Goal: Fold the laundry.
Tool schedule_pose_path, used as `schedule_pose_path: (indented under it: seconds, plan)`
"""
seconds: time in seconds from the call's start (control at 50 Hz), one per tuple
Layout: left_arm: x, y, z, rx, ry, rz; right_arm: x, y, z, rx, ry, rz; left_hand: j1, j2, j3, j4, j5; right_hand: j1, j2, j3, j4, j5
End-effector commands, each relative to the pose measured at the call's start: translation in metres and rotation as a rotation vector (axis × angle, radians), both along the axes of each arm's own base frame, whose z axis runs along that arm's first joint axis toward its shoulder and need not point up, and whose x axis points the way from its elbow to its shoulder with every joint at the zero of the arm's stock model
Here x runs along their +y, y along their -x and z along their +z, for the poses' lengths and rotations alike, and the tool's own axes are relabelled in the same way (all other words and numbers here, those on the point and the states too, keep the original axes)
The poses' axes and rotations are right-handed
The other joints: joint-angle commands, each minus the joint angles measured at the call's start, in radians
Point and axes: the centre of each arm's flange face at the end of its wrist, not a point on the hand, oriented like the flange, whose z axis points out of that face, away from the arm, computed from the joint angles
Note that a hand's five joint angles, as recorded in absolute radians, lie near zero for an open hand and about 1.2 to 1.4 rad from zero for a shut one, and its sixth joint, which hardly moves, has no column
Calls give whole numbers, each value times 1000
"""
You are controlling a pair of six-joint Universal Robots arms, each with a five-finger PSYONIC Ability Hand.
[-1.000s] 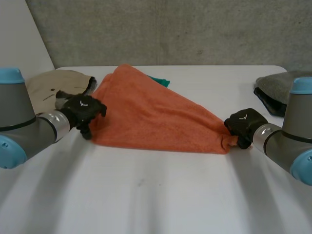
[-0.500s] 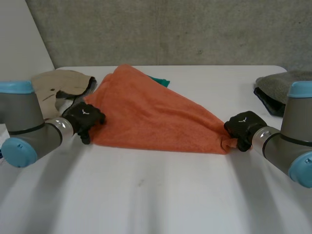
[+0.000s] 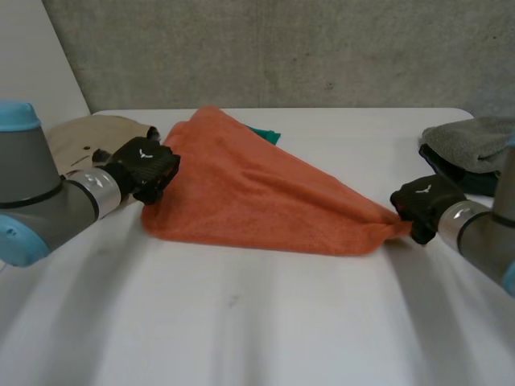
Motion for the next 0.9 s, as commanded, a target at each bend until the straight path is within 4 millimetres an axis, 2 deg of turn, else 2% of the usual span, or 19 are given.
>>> schedule_pose_path:
  seconds: [0.02,0.04,0.06,0.08,0.1,0.14,0.2,0.22,0.3,0.38,0.52,0.9]
  plan:
    - [31,1,44,70,13,-36,3,18,38,-24,34,-31,238,203,214,204,224,268,219,206,199,225]
    - [33,2,47,79,19,-45,3,19,41,-30,38,-26,238,203,214,204,224,268,219,206,199,225]
    - [34,3,45,82,12,-55,3,19,47,-44,43,-9,-215,-250,-239,-249,-229,268,219,206,199,225]
    - [33,4,39,79,2,-58,3,20,49,-51,44,-3,-484,-519,-508,-518,-498,268,219,206,199,225]
    - [31,5,32,73,-16,-58,2,19,48,-57,41,6,-595,-629,-618,-628,-608,268,219,206,199,225]
    - [20,3,8,32,-48,-40,-1,17,42,-68,27,21,-564,-598,-587,-597,-577,268,219,206,199,225]
    - [11,-4,-13,-33,-67,-10,-8,18,34,-62,17,7,-558,-592,-581,-591,-571,268,219,206,199,225]
    - [9,-8,-27,-79,-91,-3,-14,19,27,-53,11,-13,-558,-592,-581,-591,-571,268,219,206,199,225]
    - [1,-18,-50,-165,-97,-4,-27,24,13,-30,0,-69,-534,-569,-558,-568,-547,268,219,206,199,225]
    - [-4,-17,-59,-175,-92,-20,-40,28,6,-34,14,-120,-517,-551,-540,-550,-530,268,219,206,199,225]
    - [-12,-14,-62,-167,-85,-11,-53,27,2,-98,35,-181,-411,-445,-435,-445,-424,268,219,206,199,225]
    - [-21,-8,-80,-178,-94,-18,-59,25,0,-102,41,-198,-423,-457,-447,-457,-436,268,219,206,199,225]
